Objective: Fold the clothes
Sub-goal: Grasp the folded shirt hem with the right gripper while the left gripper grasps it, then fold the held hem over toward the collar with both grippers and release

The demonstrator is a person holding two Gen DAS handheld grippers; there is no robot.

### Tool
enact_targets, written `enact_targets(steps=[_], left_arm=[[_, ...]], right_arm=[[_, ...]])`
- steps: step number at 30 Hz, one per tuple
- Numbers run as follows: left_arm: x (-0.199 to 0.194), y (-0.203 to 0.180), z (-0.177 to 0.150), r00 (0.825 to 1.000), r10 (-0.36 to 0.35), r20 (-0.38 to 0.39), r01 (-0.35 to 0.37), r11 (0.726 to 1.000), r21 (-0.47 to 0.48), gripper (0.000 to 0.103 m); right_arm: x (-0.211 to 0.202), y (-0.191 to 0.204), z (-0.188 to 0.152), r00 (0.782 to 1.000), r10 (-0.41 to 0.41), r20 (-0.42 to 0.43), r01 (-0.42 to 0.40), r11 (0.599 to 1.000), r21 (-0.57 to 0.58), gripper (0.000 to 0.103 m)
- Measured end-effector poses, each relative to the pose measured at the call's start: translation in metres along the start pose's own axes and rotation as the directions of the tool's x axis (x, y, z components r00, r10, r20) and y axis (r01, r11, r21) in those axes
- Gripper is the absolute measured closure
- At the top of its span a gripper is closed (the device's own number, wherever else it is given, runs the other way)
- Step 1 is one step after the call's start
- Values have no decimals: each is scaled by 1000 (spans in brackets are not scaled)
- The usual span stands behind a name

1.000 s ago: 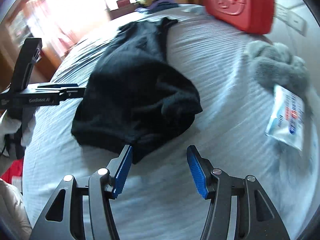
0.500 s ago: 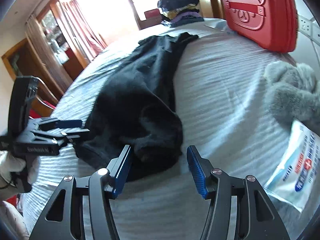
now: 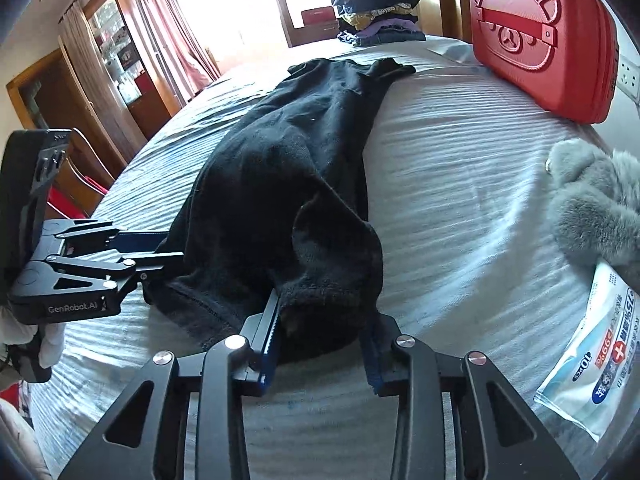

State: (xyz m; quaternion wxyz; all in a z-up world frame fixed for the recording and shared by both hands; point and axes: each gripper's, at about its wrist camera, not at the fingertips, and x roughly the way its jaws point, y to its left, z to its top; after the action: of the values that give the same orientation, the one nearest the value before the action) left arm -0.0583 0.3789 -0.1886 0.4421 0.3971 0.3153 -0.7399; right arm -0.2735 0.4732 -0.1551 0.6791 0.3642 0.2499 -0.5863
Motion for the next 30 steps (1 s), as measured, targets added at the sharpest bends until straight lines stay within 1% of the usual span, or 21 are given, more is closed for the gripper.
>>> enact_targets(steps=[3, 4, 5, 6, 8, 10, 15, 19, 22, 25, 28, 30], left_arm=[[0, 0, 1, 1000, -8, -5, 8, 1000, 18, 78], [-1, -1, 2, 1000, 2, -4, -2, 999, 33, 84], [-1, -3, 2, 1000, 9, -3, -9, 999, 45, 87], [-2, -4, 2, 1000, 9, -3, -8, 999, 51, 88], [-3, -3, 4, 1000, -7, -1, 7, 999, 50, 94], [-3, 1, 5, 1000, -27, -3, 27, 999, 42, 96], [-8, 1, 6, 1000, -27, 0, 27, 997, 67, 96], [-18, 8, 12, 998, -60, -8, 60, 996, 66, 96], [-34, 14, 23, 996, -94, 3, 93, 992, 88, 96], [-48, 26, 36, 989, -147, 6, 146, 983, 109, 96], [-60, 37, 54, 981, -192, 12, 188, 970, 156, 96], [-67, 44, 70, 974, -226, 17, 218, 955, 201, 96]], right_arm=[[0, -2, 0, 1000, 2, -1, -2, 1000, 19, 72], [0, -2, 1, 1000, 2, -3, -2, 1000, 25, 73], [0, -2, 1, 1000, 2, -7, -2, 1000, 30, 74], [-1, -1, 1, 1000, -2, -9, 2, 1000, 30, 76], [-3, 3, 1, 1000, -12, -10, 12, 1000, 24, 81], [-4, 7, 0, 1000, -22, -17, 22, 1000, 17, 85], [-9, 17, 3, 998, -60, -30, 60, 998, 7, 88], [-19, 24, 8, 997, -68, -29, 69, 997, 20, 89], [-34, 32, 18, 997, -74, -12, 74, 997, 36, 89], [-44, 39, 30, 996, -85, -1, 85, 995, 57, 89], [-52, 46, 45, 995, -104, 7, 103, 991, 88, 89], [-56, 51, 56, 991, -130, 12, 129, 986, 104, 89]])
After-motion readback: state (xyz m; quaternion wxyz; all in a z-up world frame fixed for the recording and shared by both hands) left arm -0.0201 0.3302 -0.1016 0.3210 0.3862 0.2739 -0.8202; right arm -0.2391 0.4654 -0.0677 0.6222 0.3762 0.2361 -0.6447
